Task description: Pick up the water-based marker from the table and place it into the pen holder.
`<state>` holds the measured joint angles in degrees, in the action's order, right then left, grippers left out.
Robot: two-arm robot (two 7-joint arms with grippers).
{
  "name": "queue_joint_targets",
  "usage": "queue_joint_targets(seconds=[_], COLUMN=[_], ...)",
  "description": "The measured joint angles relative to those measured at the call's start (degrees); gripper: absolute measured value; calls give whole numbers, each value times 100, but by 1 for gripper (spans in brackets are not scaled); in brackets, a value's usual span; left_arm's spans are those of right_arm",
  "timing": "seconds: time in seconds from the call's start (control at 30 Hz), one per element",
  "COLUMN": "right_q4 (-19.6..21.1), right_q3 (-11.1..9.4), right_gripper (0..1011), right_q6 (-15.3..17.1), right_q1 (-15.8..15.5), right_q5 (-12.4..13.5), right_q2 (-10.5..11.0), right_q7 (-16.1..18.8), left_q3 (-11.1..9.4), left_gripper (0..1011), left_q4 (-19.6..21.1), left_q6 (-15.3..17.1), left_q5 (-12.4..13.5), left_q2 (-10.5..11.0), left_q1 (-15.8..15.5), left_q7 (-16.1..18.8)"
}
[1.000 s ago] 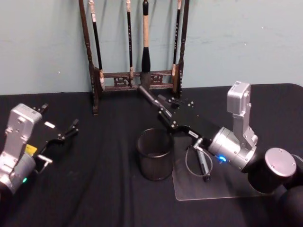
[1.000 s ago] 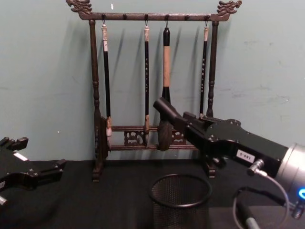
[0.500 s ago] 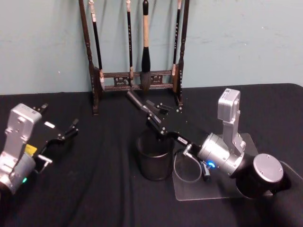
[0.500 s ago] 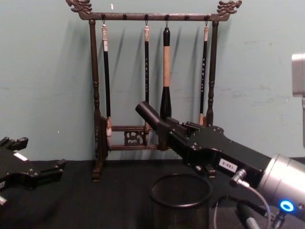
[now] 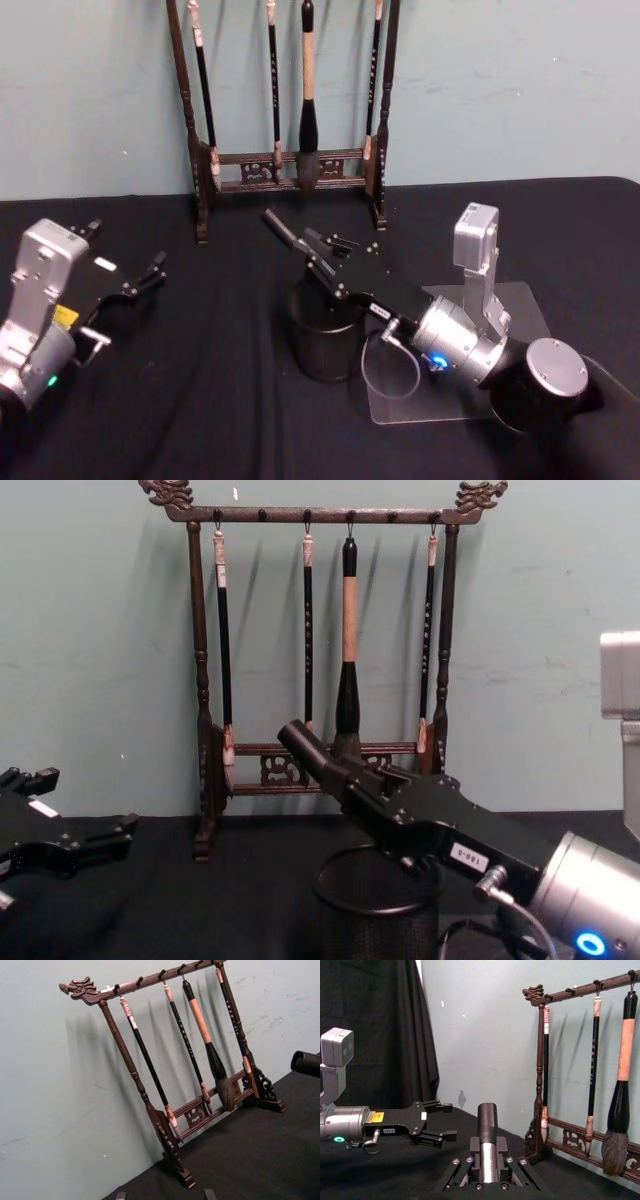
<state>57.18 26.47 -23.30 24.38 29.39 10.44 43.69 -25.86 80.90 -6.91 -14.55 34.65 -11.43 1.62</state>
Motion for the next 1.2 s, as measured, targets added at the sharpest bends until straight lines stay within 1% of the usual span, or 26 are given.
queue_joint_targets(seconds=[0.3,0.57,0.83,1.0,1.03,1.2], right_q4=[-160,-420,-688,-766,-854,-853], right_q3=[-16,-27,-34,-34,-35,-51], right_gripper=[197,197,197,197,197,197], right_q6=[-50,-103,-155,-163,-170,-153], right_q1=[49,176,364,409,457,446], right_q5=[53,71,41,21,-2,-31], right_q2=[-56,-156,-259,-288,-322,-318], right_q7=[94,166,213,227,239,264], left_q3=[0,0,0,0,0,-1], left_gripper=[1009,1009,1009,1009,1009,1009], left_q4=[0,0,0,0,0,0], left_q6=[0,0,0,0,0,0], left_q5=[0,0,0,0,0,0], left_q2=[0,0,0,0,0,0], left_q1=[0,0,0,0,0,0], left_q7=[0,0,0,0,0,0])
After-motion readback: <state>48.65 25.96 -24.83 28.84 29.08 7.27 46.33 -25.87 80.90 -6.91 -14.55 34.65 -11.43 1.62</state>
